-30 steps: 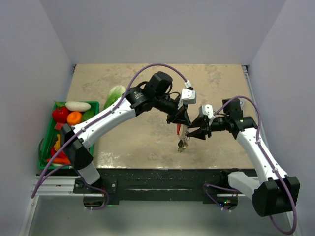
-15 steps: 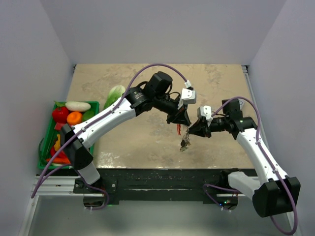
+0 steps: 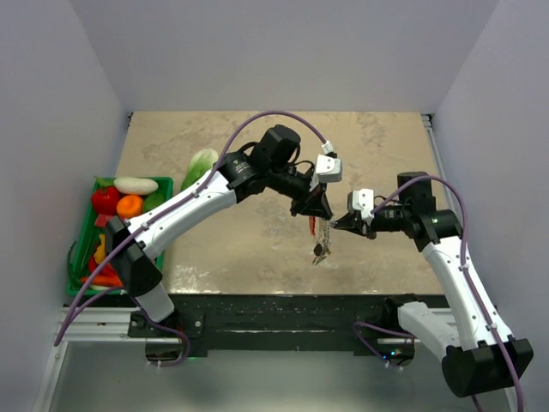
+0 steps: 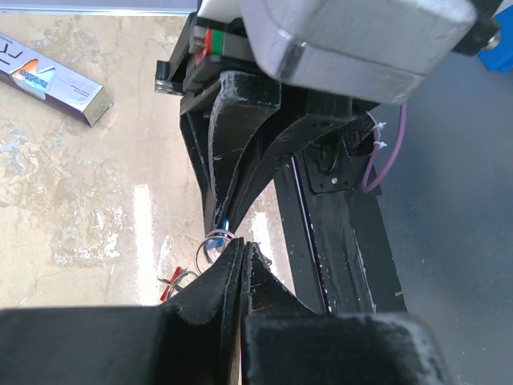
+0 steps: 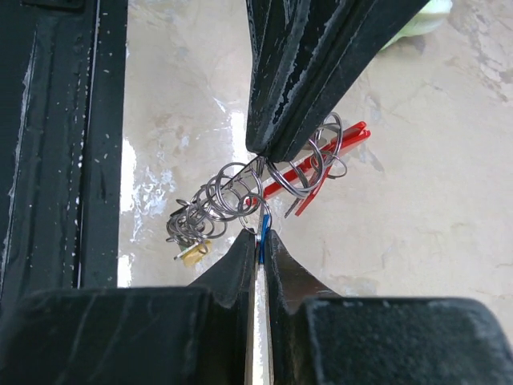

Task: Remove the keys from the keyring

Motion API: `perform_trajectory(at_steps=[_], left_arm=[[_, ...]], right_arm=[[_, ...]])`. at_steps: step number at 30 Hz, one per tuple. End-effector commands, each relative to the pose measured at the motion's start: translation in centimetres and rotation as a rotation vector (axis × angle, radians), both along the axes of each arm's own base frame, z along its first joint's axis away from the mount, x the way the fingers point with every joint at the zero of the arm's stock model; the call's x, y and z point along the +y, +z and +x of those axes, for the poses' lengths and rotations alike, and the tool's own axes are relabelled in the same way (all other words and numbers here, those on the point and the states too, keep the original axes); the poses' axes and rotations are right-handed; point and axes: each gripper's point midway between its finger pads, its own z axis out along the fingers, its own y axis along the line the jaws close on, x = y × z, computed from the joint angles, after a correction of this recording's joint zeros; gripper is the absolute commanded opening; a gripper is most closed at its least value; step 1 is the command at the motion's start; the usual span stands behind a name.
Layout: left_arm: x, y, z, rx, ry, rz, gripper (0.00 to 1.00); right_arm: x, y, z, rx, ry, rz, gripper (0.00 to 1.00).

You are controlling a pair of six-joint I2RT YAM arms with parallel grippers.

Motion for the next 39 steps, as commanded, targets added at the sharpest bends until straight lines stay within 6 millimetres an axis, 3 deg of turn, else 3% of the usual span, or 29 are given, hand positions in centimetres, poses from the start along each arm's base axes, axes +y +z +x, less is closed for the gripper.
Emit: perform_trajectory(at_steps=[1, 6, 17, 22, 33, 39], left_arm=[[0.6, 3.7, -0.5, -0.069, -0.016, -0.089, 0.0], [0.7, 3.3, -0.1, -0.078, 0.005, -0.08, 0.02], [1.1, 3.3, 1.9, -0.079, 0.066, -0.092, 0.34], [1.1, 3.5, 2.0, -0.086, 0.074, -0.095, 0.42], [0.2, 3.0, -1.5, -0.126, -0.046, -0.058, 0.45], [-0.7, 2.4, -1.8, -0.173, -0.03, -0.014, 0.46]], right_arm=[[-0.3, 1.7, 0.0, -0.06, -0.01, -0.017, 0.0], [-0.9, 2.1, 0.1, -0.091, -0.041, -0.048, 0.0], [-1.4, 4.0, -1.8, -0.133, -0.013, -0.071, 0.0], [-1.4, 4.7, -2.0, -0.139, -0.019, -0.07, 0.0], [-1.8, 6.4, 0.1, -0.154, -0.139, -0.05, 0.0], [-2.2, 6.9, 1.0, -0.148, -0.198, -0.048, 0.0]])
